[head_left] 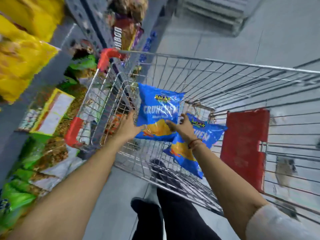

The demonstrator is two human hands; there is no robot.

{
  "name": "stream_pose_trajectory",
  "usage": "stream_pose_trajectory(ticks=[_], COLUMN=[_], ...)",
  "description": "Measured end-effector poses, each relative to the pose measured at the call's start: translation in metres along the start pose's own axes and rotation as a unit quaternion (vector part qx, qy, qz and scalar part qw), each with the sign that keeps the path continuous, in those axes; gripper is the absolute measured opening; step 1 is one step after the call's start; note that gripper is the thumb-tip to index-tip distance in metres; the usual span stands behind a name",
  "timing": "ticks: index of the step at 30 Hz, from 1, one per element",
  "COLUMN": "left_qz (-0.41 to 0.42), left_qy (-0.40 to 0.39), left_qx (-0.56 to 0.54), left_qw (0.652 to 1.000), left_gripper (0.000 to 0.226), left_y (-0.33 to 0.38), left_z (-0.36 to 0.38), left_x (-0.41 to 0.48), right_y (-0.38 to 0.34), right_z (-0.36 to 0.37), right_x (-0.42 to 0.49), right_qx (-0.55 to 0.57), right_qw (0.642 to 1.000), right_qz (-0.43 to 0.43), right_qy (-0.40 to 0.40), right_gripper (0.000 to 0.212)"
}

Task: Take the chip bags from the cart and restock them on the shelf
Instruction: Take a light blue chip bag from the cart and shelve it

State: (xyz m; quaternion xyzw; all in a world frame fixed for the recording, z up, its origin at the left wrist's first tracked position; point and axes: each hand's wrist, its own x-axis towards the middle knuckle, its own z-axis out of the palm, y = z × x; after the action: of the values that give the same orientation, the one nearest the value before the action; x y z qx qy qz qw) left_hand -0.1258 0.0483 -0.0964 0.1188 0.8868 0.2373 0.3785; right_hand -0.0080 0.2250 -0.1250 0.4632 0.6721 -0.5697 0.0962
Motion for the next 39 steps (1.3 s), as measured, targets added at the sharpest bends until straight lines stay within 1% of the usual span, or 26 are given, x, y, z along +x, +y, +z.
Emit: stream_pose_trajectory(ticks=[2, 5, 7, 8, 10, 11, 12, 13, 15, 17, 19, 20, 22, 23, 24, 25, 26, 27, 29, 32, 33, 34, 36, 37, 39], left_qz=[-0.023, -0.053, -0.067, -0.066, -0.046, -0.035, -0.029, -0.036, -0.054, -0.076, -0.091, -0.089, -0.087, -0.089, -0.086, -0.084, -0.079, -0.072, -0.043, 0.013, 0.031, 0.047, 0.082, 0.101, 0.136], left_qy=[-0.018, -0.051, -0.066, -0.074, -0.094, -0.100, -0.101, -0.098, -0.090, -0.092, -0.104, -0.107, -0.096, -0.087, -0.080, -0.075, -0.071, -0.068, -0.064, -0.046, -0.037, -0.033, -0.018, -0.006, 0.022], left_qx=[-0.025, -0.066, -0.105, -0.134, -0.184, -0.209, -0.229, -0.246, -0.264, -0.265, -0.257, -0.255, -0.252, -0.256, -0.259, -0.258, -0.252, -0.241, -0.239, -0.282, -0.307, -0.326, -0.333, -0.341, -0.352], left_qw=[0.999, 0.995, 0.990, 0.986, 0.977, 0.972, 0.968, 0.964, 0.959, 0.957, 0.957, 0.957, 0.959, 0.959, 0.959, 0.960, 0.962, 0.965, 0.968, 0.958, 0.951, 0.944, 0.939, 0.935, 0.926], left_gripper=[0.099, 0.114, 0.117, 0.110, 0.077, 0.067, 0.065, 0.064, 0.062, 0.060, 0.069, 0.074, 0.071, 0.066, 0.064, 0.067, 0.074, 0.079, 0.077, 0.086, 0.082, 0.071, 0.042, 0.036, 0.040], left_y=[-0.007, -0.011, -0.008, -0.005, 0.000, 0.002, 0.001, -0.002, -0.010, -0.017, -0.019, -0.018, -0.018, -0.016, -0.015, -0.012, -0.008, -0.005, 0.006, 0.028, 0.035, 0.042, 0.060, 0.070, 0.093], left_z=[0.007, 0.018, 0.025, 0.029, 0.039, 0.042, 0.045, 0.047, 0.046, 0.041, 0.034, 0.028, 0.020, 0.014, 0.008, 0.000, -0.008, -0.017, -0.036, -0.057, -0.064, -0.072, -0.087, -0.097, -0.116], left_x=[0.019, 0.053, 0.069, 0.074, 0.081, 0.083, 0.086, 0.089, 0.093, 0.092, 0.086, 0.077, 0.068, 0.062, 0.053, 0.043, 0.034, 0.026, 0.004, -0.033, -0.045, -0.056, -0.078, -0.093, -0.125], right_y=[-0.008, -0.003, 0.001, 0.003, 0.006, 0.007, 0.010, 0.011, 0.009, 0.006, 0.006, 0.000, -0.004, -0.010, -0.018, -0.025, -0.036, -0.040, -0.055, -0.078, -0.087, -0.095, -0.116, -0.127, -0.149], right_z=[0.002, 0.007, 0.009, 0.011, 0.014, 0.015, 0.016, 0.017, 0.017, 0.020, 0.024, 0.024, 0.025, 0.023, 0.021, 0.017, 0.014, 0.012, 0.005, -0.008, -0.014, -0.020, -0.033, -0.039, -0.052], right_x=[0.009, 0.042, 0.060, 0.068, 0.076, 0.081, 0.085, 0.086, 0.082, 0.075, 0.068, 0.058, 0.049, 0.040, 0.027, 0.017, 0.003, -0.002, -0.020, -0.049, -0.062, -0.073, -0.097, -0.108, -0.135], right_qx=[0.030, 0.039, 0.071, 0.095, 0.114, 0.119, 0.125, 0.136, 0.150, 0.159, 0.169, 0.166, 0.174, 0.184, 0.194, 0.207, 0.224, 0.233, 0.249, 0.275, 0.287, 0.295, 0.310, 0.316, 0.330], right_qw=[0.999, 0.999, 0.997, 0.995, 0.991, 0.990, 0.988, 0.987, 0.986, 0.985, 0.984, 0.984, 0.983, 0.981, 0.980, 0.977, 0.974, 0.971, 0.967, 0.957, 0.952, 0.947, 0.939, 0.934, 0.922], right_qz=[0.016, 0.018, 0.032, 0.041, 0.052, 0.052, 0.048, 0.041, 0.037, 0.030, 0.032, 0.031, 0.026, 0.019, 0.002, -0.017, -0.032, -0.041, -0.053, -0.088, -0.103, -0.121, -0.146, -0.164, -0.198], right_qy=[0.006, 0.018, 0.014, 0.003, -0.039, -0.061, -0.073, -0.074, -0.067, -0.057, -0.053, -0.053, -0.056, -0.054, -0.050, -0.045, -0.035, -0.022, -0.005, -0.008, -0.014, -0.017, -0.019, -0.023, -0.027], right_gripper=[0.091, 0.093, 0.089, 0.083, 0.067, 0.059, 0.048, 0.037, 0.030, 0.038, 0.044, 0.042, 0.022, 0.017, 0.021, 0.032, 0.041, 0.039, 0.027, 0.040, 0.037, 0.034, 0.031, 0.028, 0.025])
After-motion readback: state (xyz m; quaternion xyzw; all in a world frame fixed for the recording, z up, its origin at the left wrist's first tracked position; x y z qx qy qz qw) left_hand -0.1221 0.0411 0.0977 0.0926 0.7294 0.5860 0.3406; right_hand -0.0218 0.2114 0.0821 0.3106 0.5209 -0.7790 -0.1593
